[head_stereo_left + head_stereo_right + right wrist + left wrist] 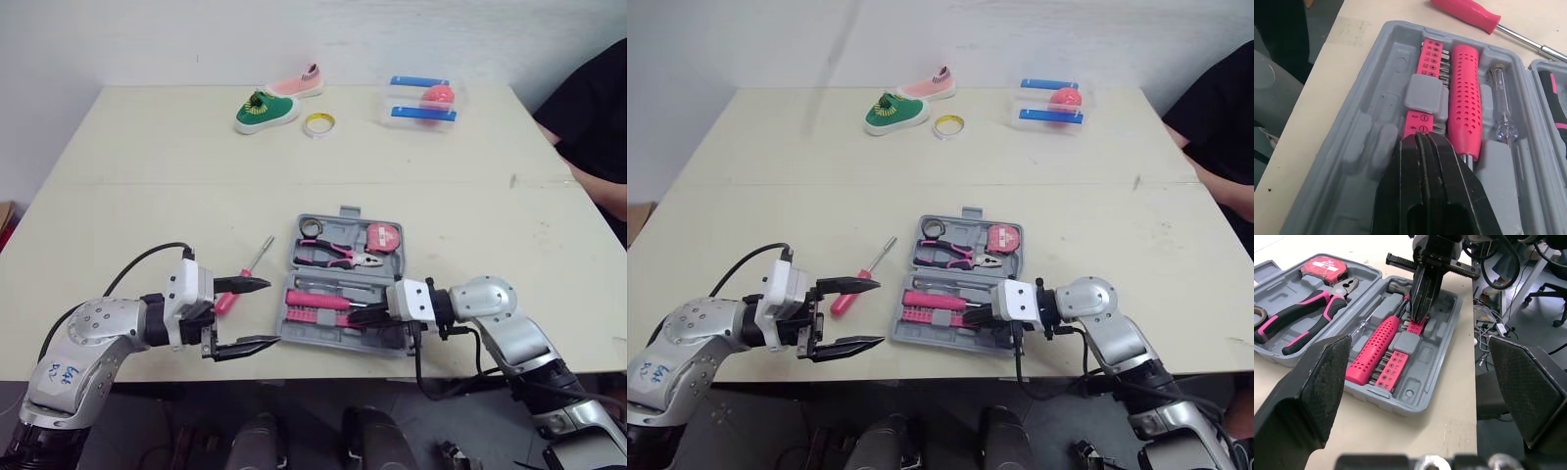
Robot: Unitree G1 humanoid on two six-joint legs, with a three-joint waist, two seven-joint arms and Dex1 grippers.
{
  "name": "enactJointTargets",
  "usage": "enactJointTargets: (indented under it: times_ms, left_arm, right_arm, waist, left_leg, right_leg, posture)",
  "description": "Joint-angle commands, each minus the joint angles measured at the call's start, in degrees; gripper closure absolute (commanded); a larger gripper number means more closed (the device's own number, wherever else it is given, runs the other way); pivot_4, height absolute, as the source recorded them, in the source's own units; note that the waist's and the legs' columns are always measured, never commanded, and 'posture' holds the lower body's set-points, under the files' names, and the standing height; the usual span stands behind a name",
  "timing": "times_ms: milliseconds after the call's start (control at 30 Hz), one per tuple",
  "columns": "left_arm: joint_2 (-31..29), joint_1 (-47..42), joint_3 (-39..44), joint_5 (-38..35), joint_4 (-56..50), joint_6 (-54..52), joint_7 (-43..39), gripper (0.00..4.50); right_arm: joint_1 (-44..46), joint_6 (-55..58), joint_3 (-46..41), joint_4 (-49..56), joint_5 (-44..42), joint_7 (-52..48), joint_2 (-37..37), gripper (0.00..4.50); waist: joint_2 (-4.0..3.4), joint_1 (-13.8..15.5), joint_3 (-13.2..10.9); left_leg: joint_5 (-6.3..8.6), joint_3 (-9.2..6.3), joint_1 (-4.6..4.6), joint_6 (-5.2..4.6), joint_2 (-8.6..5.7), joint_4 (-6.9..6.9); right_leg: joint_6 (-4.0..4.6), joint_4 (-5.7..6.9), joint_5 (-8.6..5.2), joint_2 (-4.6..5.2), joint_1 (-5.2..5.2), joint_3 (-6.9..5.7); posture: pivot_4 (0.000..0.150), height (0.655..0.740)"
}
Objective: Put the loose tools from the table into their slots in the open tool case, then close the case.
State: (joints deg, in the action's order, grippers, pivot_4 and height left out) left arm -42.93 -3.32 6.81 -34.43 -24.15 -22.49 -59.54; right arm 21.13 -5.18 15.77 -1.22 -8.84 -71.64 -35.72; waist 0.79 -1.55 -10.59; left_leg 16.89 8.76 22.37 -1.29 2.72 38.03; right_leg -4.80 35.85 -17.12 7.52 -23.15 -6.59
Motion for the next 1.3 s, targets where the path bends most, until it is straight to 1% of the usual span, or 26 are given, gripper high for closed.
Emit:
enactJointTargets:
  times_ms: [33, 67, 200, 267, 300, 333, 367, 400, 467, 533, 567, 600, 633, 667, 733, 833, 933, 1000, 1067, 1133, 1233, 1300]
  left_arm:
    - [-0.61, 0.79, 1.47, 0.04, -1.98, 1.00, 0.23, 0.00]
    - [-0.51, 0.79, 1.56, 0.24, -1.79, 1.26, 0.40, 0.00]
    - [0.39, 0.07, 3.06, 1.75, 0.55, 3.65, 2.00, 0.00]
    - [0.32, 1.65, 6.71, 1.68, 3.04, 4.72, 2.68, 0.00]
    - [0.20, 2.50, 8.21, 1.75, 4.12, 5.21, 2.95, 0.00]
    - [0.06, 3.74, 10.38, 2.37, 5.98, 6.43, 3.31, 0.00]
    - [0.17, 4.97, 13.21, 3.78, 8.52, 8.21, 4.77, 0.00]
    - [0.30, 5.71, 15.04, 4.74, 10.23, 9.49, 5.76, 0.00]
    - [0.45, 6.82, 17.60, 5.92, 12.74, 11.20, 7.25, 0.00]
    - [0.86, 9.80, 23.09, 6.29, 16.88, 13.05, 8.76, 0.00]
    - [0.94, 10.84, 24.74, 6.46, 18.24, 13.92, 9.05, 0.00]
    - [1.33, 12.43, 27.39, 6.11, 20.21, 14.46, 9.61, 0.00]
    - [1.53, 13.63, 29.33, 5.98, 21.92, 15.27, 9.90, 0.00]
    - [1.68, 14.37, 30.60, 5.86, 23.07, 15.81, 10.09, 0.00]
    - [1.49, 15.26, 32.81, 8.01, 26.51, 18.85, 11.94, 0.00]
    - [0.97, 15.99, 37.09, 8.73, 31.36, 20.93, 14.85, 0.00]
    - [1.94, 18.56, 39.07, 7.70, 28.90, 19.52, 16.25, 0.00]
    - [2.57, 19.86, 39.34, 6.82, 26.90, 18.38, 16.62, 0.00]
    - [3.32, 21.49, 38.63, 5.73, 23.55, 16.76, 16.22, 0.00]
    - [3.82, 22.06, 37.50, 4.98, 20.11, 14.83, 16.22, 0.00]
    - [3.64, 21.71, 35.42, 4.03, 15.23, 11.62, 16.62, 0.00]
    - [2.96, 21.49, 33.63, 3.25, 11.97, 8.87, 16.32, 0.00]
  right_arm:
    - [-2.19, -0.13, 2.79, -1.13, 4.34, 0.70, -1.06, 4.39]
    - [-2.01, -0.76, 2.58, -1.12, 4.51, 0.71, -1.47, 4.39]
    - [-2.06, -3.18, -2.11, 3.13, -6.40, -4.20, -0.86, 4.39]
    - [-3.77, -2.87, -8.05, 5.06, -13.62, -4.82, -1.19, 4.39]
    - [-4.54, -3.14, -10.28, 5.41, -15.83, -4.99, -1.60, 4.39]
    - [-5.40, -3.44, -12.92, 4.32, -14.48, -2.30, -2.77, 4.39]
    - [-7.21, 2.09, -16.41, 4.63, -18.85, -3.45, -5.67, 4.15]
    - [-8.48, 6.47, -18.71, 5.05, -22.13, -4.39, -7.73, 3.82]
    - [-9.62, 4.41, -22.31, 3.24, -21.73, -3.61, -9.10, 3.09]
    - [-10.39, 0.23, -28.55, -2.71, -20.58, -4.00, -11.89, 1.94]
    - [-10.58, -0.26, -30.50, -4.63, -20.60, -4.47, -12.89, 1.40]
    - [-10.44, -2.60, -32.33, -8.87, -18.79, -3.90, -14.37, 0.87]
    - [-10.20, -5.17, -33.19, -12.97, -16.70, -3.30, -15.56, 0.40]
    - [-9.93, -7.20, -33.61, -15.93, -15.29, -3.00, -16.32, 0.05]
    - [-8.87, -13.66, -34.35, -22.48, -12.93, -3.64, -17.64, 0.05]
    - [-5.54, -19.93, -36.46, -36.75, -10.44, -1.86, -20.49, 0.05]
    - [-3.30, -22.59, -37.03, -46.96, -8.98, -1.46, -23.54, 0.05]
    - [-1.64, -23.52, -36.82, -50.80, -8.80, -1.89, -24.44, 0.05]
    - [-0.30, -23.06, -37.06, -52.17, -9.63, -1.86, -23.99, 0.05]
    - [0.26, -22.77, -36.42, -50.51, -10.32, -2.49, -22.18, 0.05]
    - [0.58, -17.96, -35.45, -44.01, -13.06, -3.55, -18.33, 0.05]
    - [0.12, -15.78, -36.57, -38.48, -17.31, -5.38, -15.44, 0.05]
  waist:
    - [0.01, 0.00, 0.01]
    - [0.01, 0.00, 0.01]
    - [0.01, 0.09, 0.00]
    - [-0.01, 0.13, -0.01]
    - [-0.03, 0.12, -0.02]
    - [-0.03, 0.09, -0.02]
    - [-0.03, 0.04, -0.02]
    - [-0.03, 0.07, -0.02]
    - [0.00, 0.12, -0.03]
    - [0.01, 0.02, -0.03]
    - [0.01, -0.01, -0.03]
    - [0.01, -0.04, -0.03]
    - [0.01, -0.04, -0.03]
    - [0.01, -0.05, -0.03]
    - [0.01, -0.07, -0.03]
    - [0.02, -0.15, -0.03]
    - [0.00, -0.18, -0.04]
    - [0.00, -0.29, -0.04]
    - [0.00, -0.41, -0.04]
    - [0.00, -0.42, -0.04]
    - [0.00, -0.49, -0.04]
    - [-0.01, -0.48, -0.04]
  left_leg:
    - [0.01, 0.00, -0.01, 0.02, 0.01, -0.01]
    - [0.01, 0.00, -0.02, 0.02, 0.01, -0.01]
    - [0.02, 0.00, -0.01, 0.04, 0.02, -0.02]
    - [0.02, -0.03, 0.02, 0.03, 0.02, -0.04]
    - [0.02, -0.02, 0.03, 0.01, 0.01, -0.04]
    - [0.03, -0.01, 0.04, -0.01, 0.00, -0.04]
    - [0.04, -0.01, 0.03, -0.03, 0.00, -0.04]
    - [0.05, 0.03, 0.03, -0.05, -0.01, -0.03]
    - [0.10, 0.02, 0.03, -0.11, 0.00, -0.04]
    - [0.13, 0.00, 0.02, -0.13, 0.04, -0.04]
    - [0.24, 0.00, 0.02, -0.27, 0.04, -0.05]
    - [0.33, 0.02, 0.02, -0.31, 0.04, -0.05]
    - [0.38, 0.05, 0.02, -0.25, 0.04, -0.08]
    - [0.35, 0.11, 0.02, -0.31, 0.04, -0.08]
    - [0.34, 0.16, 0.02, -0.30, 0.04, -0.09]
    - [0.47, 0.25, 0.00, -0.10, 0.05, -0.09]
    - [0.46, 0.33, -0.01, -0.01, 0.03, -0.10]
    - [0.38, 0.36, -0.01, 0.06, 0.03, -0.10]
    - [0.43, 0.39, -0.02, 0.14, 0.06, -0.10]
    - [0.43, 0.39, -0.04, 0.18, 0.07, -0.09]
    - [0.41, 0.38, -0.05, 0.29, 0.15, -0.11]
    - [0.38, 0.38, -0.05, 0.34, 0.16, -0.12]
  right_leg:
    - [0.01, 0.00, -0.01, 0.00, 0.00, 0.10]
    - [0.02, 0.00, -0.01, 0.00, 0.01, 0.15]
    - [0.03, 0.00, -0.02, -0.01, 0.00, 0.23]
    - [0.04, -0.02, -0.02, -0.01, -0.01, 0.20]
    - [0.04, -0.01, -0.02, 0.00, -0.04, 0.22]
    - [0.04, -0.01, -0.02, 0.01, -0.05, 0.24]
    - [0.04, -0.01, -0.02, 0.02, -0.05, 0.24]
    - [0.03, -0.01, -0.02, 0.03, -0.06, 0.24]
    - [0.04, -0.05, -0.02, 0.06, -0.06, 0.25]
    - [0.04, -0.07, -0.02, 0.04, -0.06, 0.22]
    - [0.04, -0.07, -0.02, 0.04, -0.06, 0.23]
    - [0.04, -0.06, -0.03, 0.04, -0.08, 0.25]
    - [0.05, -0.08, -0.03, 0.04, -0.10, 0.28]
    - [0.05, -0.08, -0.03, 0.04, -0.14, 0.30]
    - [0.07, -0.09, -0.04, 0.04, -0.18, 0.29]
    - [0.06, -0.06, -0.04, 0.03, -0.22, 0.28]
    - [0.06, -0.03, -0.03, 0.10, -0.26, 0.34]
    - [0.06, -0.05, -0.04, 0.11, -0.27, 0.44]
    - [0.06, -0.07, -0.04, 0.10, -0.26, 0.48]
    - [0.05, -0.06, -0.03, 0.10, -0.26, 0.53]
    - [0.06, -0.03, -0.03, 0.02, -0.27, 0.56]
    - [0.07, 0.00, -0.04, 0.00, -0.28, 0.56]
  posture:
    - [0.150, 0.7400]
    - [0.150, 0.7400]
    - [0.150, 0.7400]
    - [0.150, 0.7400]
    - [0.150, 0.7400]
    - [0.150, 0.7400]
    - [0.150, 0.7400]
    - [0.150, 0.7400]
    - [0.150, 0.7400]
    - [0.150, 0.7400]
    - [0.150, 0.7400]
    - [0.150, 0.7400]
    - [0.150, 0.7400]
    - [0.150, 0.7400]
    - [0.150, 0.7400]
    - [0.150, 0.7400]
    - [0.150, 0.7400]
    - [0.150, 0.7400]
    - [0.150, 0.7400]
    - [0.150, 0.7400]
    - [0.150, 0.7400]
    - [0.150, 0.7400]
